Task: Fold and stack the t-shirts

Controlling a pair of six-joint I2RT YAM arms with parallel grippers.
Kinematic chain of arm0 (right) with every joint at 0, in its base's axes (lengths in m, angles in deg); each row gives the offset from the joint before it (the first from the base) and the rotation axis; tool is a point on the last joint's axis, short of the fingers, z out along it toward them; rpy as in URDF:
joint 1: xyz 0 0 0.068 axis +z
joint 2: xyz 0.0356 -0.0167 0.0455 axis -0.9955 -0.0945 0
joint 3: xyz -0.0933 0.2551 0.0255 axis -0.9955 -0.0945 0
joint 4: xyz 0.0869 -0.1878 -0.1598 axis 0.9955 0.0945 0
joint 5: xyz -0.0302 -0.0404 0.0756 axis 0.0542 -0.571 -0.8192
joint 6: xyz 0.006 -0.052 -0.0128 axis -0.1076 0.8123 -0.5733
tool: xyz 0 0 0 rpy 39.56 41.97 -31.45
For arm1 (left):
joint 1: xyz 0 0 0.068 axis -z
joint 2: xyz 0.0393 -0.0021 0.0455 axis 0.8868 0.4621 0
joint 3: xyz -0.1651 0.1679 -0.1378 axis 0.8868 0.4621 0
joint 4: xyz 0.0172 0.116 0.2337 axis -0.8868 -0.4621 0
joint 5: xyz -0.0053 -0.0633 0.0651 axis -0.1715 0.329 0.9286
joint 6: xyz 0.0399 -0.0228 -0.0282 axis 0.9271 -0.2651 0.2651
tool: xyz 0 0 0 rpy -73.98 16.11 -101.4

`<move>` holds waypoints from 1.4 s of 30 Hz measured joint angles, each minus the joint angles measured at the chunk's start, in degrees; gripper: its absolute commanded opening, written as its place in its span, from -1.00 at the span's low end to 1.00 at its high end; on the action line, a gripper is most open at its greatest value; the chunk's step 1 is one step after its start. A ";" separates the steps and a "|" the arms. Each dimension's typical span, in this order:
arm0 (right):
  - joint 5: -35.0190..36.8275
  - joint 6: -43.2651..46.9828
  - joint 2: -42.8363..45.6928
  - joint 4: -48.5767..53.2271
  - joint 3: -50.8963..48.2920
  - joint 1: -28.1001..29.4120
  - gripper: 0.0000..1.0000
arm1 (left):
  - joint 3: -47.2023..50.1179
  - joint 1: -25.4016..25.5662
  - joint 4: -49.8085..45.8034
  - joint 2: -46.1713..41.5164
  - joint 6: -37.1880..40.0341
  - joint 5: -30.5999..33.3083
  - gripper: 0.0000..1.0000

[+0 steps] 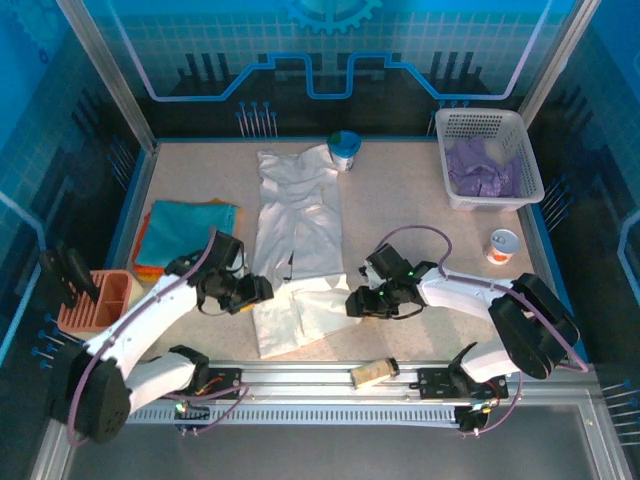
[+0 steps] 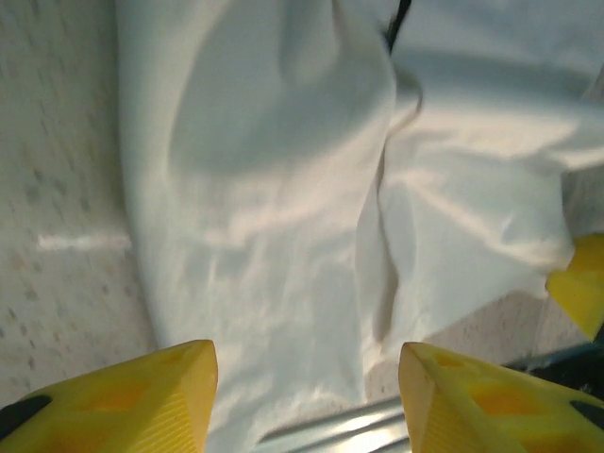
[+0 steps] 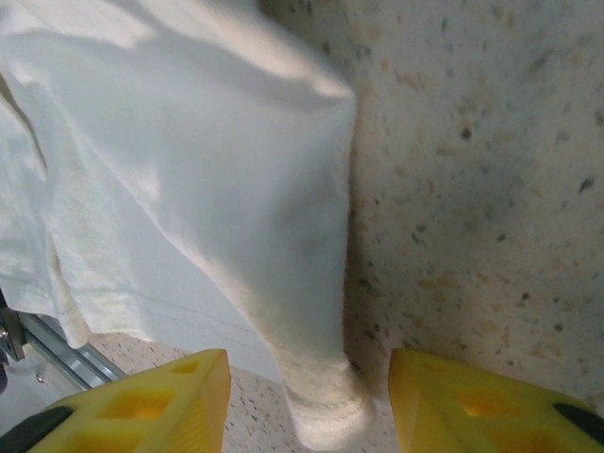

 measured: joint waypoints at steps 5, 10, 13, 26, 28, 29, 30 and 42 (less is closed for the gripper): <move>-1.14 -1.40 -0.55 -1.51 -1.22 0.55 -0.30 | 5.90 5.75 -1.40 -8.66 -8.70 -0.44 0.01; -2.12 -2.47 -0.55 -2.86 -1.25 1.70 -0.61 | 9.73 10.47 -2.62 -11.85 -15.52 0.98 0.02; -2.08 -2.99 -0.46 -2.86 -1.27 1.90 -0.76 | 11.41 12.61 -2.71 -11.78 -18.56 2.01 0.02; -3.74 -9.14 6.95 -3.78 -10.27 4.15 -1.00 | 13.03 20.50 3.65 -2.91 -25.11 3.30 -0.03; -3.82 -10.05 7.02 -4.39 -10.60 4.17 -1.00 | 13.09 20.70 4.24 -2.23 -25.11 3.32 -0.07; -3.87 -10.36 7.02 -4.50 -10.62 4.17 -1.00 | 13.09 20.79 4.35 -1.97 -25.11 3.37 -0.08; -3.87 -10.60 7.02 -4.63 -10.64 4.17 -1.00 | 13.11 20.98 4.46 -1.81 -25.11 3.54 -0.08; -3.48 -11.61 7.26 -4.76 -10.78 4.20 -1.00 | 13.29 22.32 -1.16 -6.78 -25.14 6.54 -0.02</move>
